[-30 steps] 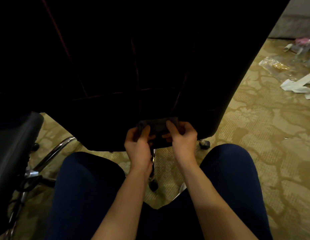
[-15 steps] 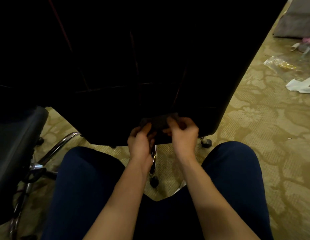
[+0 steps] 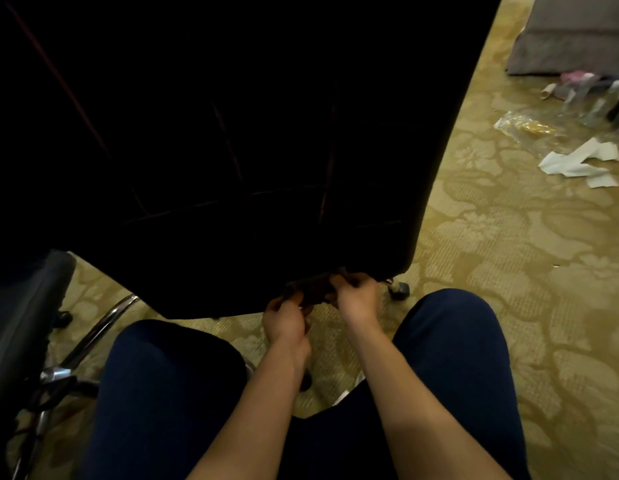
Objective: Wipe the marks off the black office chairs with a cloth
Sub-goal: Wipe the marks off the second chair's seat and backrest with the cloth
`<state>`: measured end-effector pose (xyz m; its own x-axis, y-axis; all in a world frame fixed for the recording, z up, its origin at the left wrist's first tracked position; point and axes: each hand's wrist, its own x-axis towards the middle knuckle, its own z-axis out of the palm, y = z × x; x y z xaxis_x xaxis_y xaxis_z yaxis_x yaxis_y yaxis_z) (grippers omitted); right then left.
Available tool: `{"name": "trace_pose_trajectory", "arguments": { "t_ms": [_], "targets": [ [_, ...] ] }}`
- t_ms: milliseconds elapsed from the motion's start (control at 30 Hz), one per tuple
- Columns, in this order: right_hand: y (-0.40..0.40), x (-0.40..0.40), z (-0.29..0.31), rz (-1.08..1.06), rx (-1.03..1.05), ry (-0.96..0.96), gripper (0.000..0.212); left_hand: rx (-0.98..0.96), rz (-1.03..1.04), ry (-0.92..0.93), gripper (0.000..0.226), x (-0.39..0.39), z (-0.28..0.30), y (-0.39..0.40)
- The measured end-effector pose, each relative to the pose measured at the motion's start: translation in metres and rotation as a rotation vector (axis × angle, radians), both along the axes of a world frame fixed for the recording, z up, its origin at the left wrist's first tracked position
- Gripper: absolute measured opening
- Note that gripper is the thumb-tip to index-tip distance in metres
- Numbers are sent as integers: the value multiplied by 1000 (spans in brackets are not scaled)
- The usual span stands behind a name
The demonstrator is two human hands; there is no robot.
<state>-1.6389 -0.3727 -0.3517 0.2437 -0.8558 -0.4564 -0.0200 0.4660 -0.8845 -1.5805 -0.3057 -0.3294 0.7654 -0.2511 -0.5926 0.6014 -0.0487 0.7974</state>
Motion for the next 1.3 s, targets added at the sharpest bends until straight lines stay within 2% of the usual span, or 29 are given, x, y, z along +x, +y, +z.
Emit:
{"name": "trace_pose_trajectory", "arguments": {
  "t_ms": [67,167,333,400,467,567,633,667,733,833,1067,1167,1300],
  "targets": [
    [-2,-2,15,-69,-35,-24,12,-29,0,-36,16,-2,11,-6],
    [-15,-14,57,-182,-205,-68,8,-132,-31,-116,8,-15,43,-24],
    [-53,-38,112,-294,-413,-137,7,-222,-149,-373,5,-40,86,-52],
    [-59,-39,102,-270,-429,-96,5,-182,-126,-414,7,-43,80,-59],
    [-58,-37,67,-224,-365,-19,6,-96,-127,-428,8,-46,59,-62],
    [-47,-37,10,-50,-182,160,11,55,-121,-282,11,-48,17,-52],
    [-44,-35,-9,52,-174,272,24,123,-106,-164,8,-43,-4,-39],
    [-44,-33,-12,55,-176,266,26,139,-108,-119,2,-39,-10,-35],
    [-49,-31,-18,30,-126,194,23,143,-129,-67,6,-33,-14,-34],
    [-62,-31,-29,-47,52,100,9,123,-150,-20,2,-34,-15,-48],
    [-71,-36,-53,-179,266,30,12,112,-190,182,11,-41,-32,-62],
    [-75,-40,-55,-240,249,18,10,56,-196,256,12,-41,-33,-68],
    [-96,-57,-32,-453,162,-51,13,-105,-208,290,16,-67,-11,-98]
  ]
}}
